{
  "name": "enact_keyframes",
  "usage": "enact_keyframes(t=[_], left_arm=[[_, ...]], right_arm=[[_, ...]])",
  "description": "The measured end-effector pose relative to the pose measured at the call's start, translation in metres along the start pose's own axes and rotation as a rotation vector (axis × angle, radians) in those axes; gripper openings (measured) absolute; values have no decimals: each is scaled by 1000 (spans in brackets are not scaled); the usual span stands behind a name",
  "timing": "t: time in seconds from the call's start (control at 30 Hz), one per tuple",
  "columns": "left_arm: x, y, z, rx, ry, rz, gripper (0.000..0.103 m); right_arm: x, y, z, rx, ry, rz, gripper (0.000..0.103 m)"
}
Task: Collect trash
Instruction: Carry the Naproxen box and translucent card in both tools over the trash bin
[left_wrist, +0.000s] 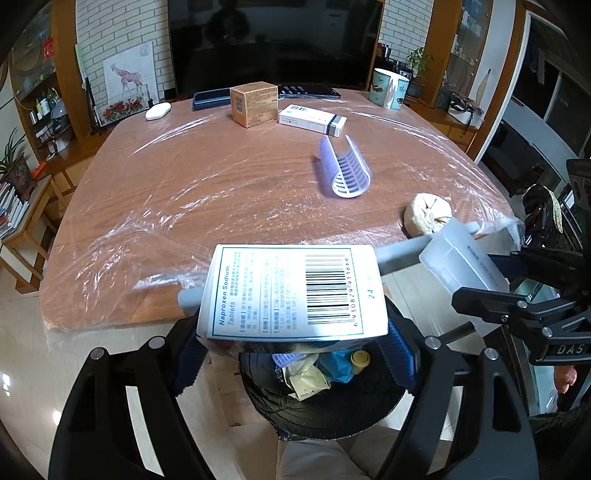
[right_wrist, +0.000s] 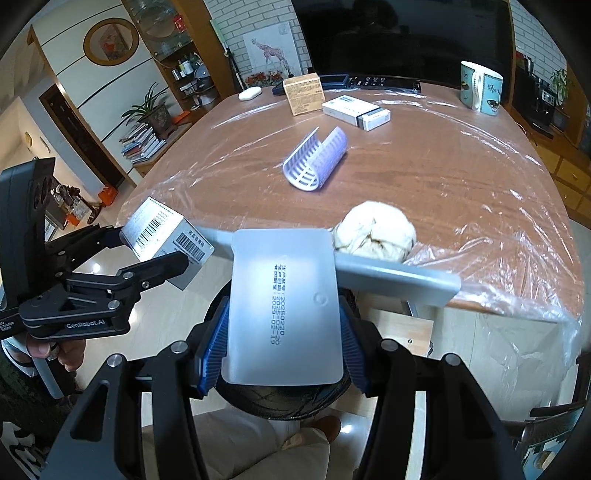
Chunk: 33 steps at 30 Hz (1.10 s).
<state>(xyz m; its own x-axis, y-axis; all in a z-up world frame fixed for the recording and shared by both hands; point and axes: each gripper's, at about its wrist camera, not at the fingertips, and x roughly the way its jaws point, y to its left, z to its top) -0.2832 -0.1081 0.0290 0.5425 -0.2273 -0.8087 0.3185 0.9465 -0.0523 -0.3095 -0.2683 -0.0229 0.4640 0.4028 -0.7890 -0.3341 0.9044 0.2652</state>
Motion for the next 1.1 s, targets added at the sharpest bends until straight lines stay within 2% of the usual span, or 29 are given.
enact_keyframes(t=[0.4, 1.1], left_arm=[[-10, -12, -18, 27, 4, -12, 81], [21, -17, -51, 39, 115, -3, 81]], right_arm=[[0, 5, -20, -4, 22, 1, 54], [36, -3, -50, 8, 128, -24, 54]])
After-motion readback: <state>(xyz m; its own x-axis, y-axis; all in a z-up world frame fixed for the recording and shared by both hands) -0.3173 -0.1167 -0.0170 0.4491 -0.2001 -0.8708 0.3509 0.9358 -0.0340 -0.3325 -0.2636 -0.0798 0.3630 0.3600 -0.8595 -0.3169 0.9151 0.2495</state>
